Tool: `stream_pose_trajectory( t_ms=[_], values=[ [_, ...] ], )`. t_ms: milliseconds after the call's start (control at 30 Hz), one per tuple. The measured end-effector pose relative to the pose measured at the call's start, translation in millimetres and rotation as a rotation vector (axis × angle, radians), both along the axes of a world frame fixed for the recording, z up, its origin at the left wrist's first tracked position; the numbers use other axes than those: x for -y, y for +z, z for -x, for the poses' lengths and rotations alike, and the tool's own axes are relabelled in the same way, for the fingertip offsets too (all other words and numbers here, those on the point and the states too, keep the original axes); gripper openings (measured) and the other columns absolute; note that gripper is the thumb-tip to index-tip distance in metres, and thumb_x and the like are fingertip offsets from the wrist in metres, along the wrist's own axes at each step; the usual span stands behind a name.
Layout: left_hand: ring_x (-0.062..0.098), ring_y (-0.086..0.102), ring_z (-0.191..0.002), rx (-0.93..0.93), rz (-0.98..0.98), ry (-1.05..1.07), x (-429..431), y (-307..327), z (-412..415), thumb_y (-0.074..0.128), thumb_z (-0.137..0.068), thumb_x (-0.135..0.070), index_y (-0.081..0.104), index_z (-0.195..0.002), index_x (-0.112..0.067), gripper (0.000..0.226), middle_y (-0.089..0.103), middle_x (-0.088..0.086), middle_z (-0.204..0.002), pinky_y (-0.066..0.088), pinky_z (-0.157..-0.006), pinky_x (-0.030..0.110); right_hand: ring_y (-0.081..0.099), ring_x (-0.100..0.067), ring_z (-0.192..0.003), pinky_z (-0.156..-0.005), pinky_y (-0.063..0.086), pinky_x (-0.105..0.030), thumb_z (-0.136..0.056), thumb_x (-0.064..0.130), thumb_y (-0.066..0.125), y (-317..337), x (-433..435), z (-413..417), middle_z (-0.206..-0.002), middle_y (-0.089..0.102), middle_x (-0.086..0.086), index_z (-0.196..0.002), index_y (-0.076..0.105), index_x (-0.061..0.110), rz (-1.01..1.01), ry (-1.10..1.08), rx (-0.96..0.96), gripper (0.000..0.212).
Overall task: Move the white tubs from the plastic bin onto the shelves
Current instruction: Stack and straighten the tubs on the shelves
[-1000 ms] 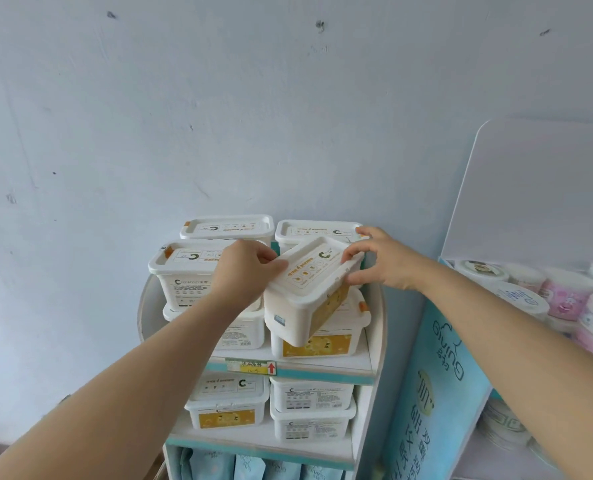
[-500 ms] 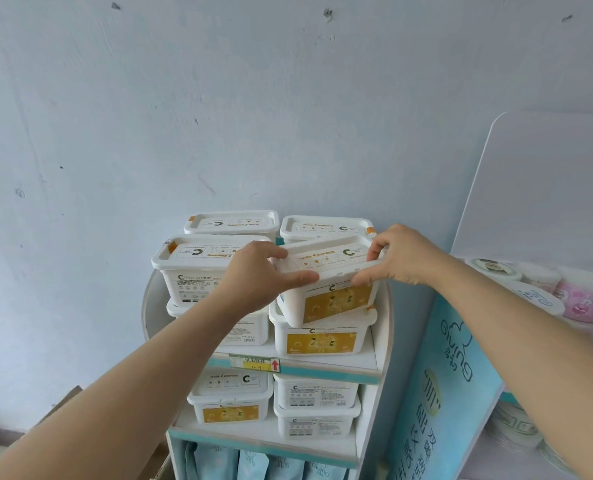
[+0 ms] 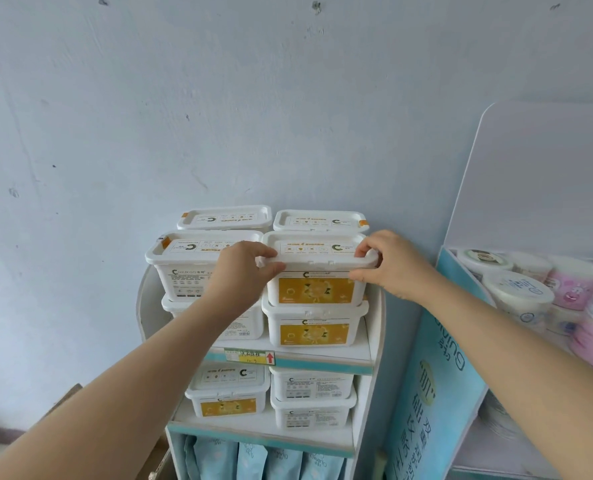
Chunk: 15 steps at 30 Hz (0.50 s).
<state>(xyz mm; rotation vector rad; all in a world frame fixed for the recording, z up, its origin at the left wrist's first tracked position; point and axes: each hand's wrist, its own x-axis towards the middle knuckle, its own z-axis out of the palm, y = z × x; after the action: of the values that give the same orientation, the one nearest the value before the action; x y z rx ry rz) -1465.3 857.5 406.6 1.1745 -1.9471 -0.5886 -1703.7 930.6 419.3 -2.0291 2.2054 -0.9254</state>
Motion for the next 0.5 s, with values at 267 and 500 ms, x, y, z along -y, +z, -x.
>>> stream_pose_trajectory(
  t_ms=[267,500],
  values=[
    [0.011,0.058,-0.089,0.083,0.185,-0.015,-32,-58,-6,0.078,-0.077,-0.026,0.023,-0.148,-0.031,0.091,0.025,0.001,-0.139,0.051,-0.083,0.025,0.049,-0.019,-0.114,-0.084,0.048,-0.028,-0.074,0.035,0.078,-41,-18,-9,-0.149,0.016,0.004,-0.136,0.026,0.031,0.029,-0.022,-0.18,0.081],
    [0.014,0.059,-0.068,0.144,0.076,-0.072,-27,-79,5,0.068,-0.086,-0.013,-0.031,-0.134,-0.054,0.117,0.058,-0.002,-0.076,0.055,-0.067,0.033,0.061,-0.017,-0.093,-0.076,0.055,-0.033,-0.074,0.026,0.079,-58,-13,-13,-0.126,0.054,-0.003,-0.135,0.013,0.034,0.053,-0.027,-0.118,0.09]
  ],
)
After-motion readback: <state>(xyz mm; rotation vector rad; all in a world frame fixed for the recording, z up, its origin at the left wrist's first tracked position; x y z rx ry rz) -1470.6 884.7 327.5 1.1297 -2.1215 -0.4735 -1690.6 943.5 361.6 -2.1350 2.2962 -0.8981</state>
